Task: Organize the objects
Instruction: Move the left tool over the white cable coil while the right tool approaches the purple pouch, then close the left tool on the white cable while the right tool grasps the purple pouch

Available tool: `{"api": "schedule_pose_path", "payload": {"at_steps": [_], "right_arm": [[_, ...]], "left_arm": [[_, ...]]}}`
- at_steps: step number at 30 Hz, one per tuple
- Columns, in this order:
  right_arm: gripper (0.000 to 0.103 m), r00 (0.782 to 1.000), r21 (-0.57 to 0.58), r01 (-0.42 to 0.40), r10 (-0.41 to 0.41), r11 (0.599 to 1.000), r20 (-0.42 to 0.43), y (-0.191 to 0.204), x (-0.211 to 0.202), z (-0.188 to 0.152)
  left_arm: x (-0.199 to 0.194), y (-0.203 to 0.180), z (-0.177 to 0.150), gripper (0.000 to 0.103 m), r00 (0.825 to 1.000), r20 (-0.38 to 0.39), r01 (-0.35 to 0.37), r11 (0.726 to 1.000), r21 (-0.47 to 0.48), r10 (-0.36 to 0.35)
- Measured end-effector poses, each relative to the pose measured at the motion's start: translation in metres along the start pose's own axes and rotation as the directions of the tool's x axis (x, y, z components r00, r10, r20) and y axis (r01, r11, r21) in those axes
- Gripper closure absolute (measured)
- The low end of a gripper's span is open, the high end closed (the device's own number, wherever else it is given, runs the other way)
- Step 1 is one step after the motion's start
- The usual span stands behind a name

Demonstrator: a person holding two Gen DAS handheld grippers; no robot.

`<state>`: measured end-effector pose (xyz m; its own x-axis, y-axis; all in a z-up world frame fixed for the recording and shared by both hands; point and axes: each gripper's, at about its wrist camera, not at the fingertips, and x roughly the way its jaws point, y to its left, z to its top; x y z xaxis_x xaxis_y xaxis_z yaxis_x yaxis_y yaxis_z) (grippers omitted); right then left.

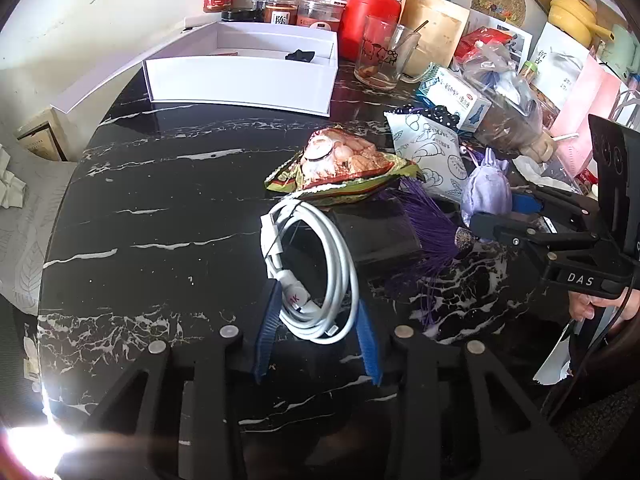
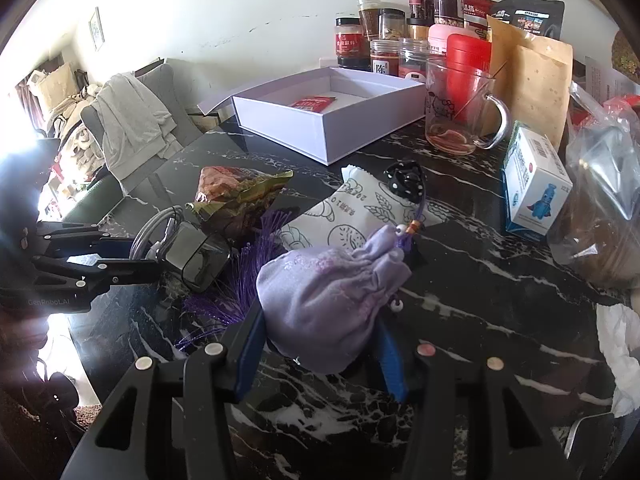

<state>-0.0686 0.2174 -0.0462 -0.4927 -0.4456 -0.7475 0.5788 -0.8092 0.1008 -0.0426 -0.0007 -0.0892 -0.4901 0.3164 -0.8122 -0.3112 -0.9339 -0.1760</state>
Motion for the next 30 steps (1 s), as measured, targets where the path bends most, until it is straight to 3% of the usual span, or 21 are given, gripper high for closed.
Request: {"api": "schedule_pose_path", "payload": {"at_steps": [11,15,17,25,30], "right_arm": [[0.052,1.000,0.017,0.002,-0.002,1.000,0.004,-0.003,-0.015,-0.015],[0.052,1.000,0.020,-0.012,0.012,1.000,-0.006,-0.006,-0.015,-0.020],[0.052,1.000,0.021,-0.019,0.019,1.000,-0.015,-0.007,-0.015,-0.022],[0.051,0.998,0.028,-0.040,0.042,0.999,-0.050,-0.009,-0.008,-0.025],[0.035,0.998,-0.001,-0.034,0.034,0.999,-0.060,-0.002,-0.005,-0.024]], "left_arm": [[0.000,-0.008,-0.005,0.068,0.996,0.038,-0.087,0.996,0.037,0.086],[0.011,-0.010,-0.004,0.044,0.989,0.019,-0.145,0.988,0.053,0.144],[0.016,-0.008,-0.003,0.043,0.987,0.016,-0.160,0.986,0.057,0.159],[0.030,-0.003,0.009,0.020,0.988,0.014,-0.155,0.985,0.081,0.154],[0.039,-0.003,0.019,0.012,0.990,0.016,-0.141,0.986,0.090,0.140]]}}
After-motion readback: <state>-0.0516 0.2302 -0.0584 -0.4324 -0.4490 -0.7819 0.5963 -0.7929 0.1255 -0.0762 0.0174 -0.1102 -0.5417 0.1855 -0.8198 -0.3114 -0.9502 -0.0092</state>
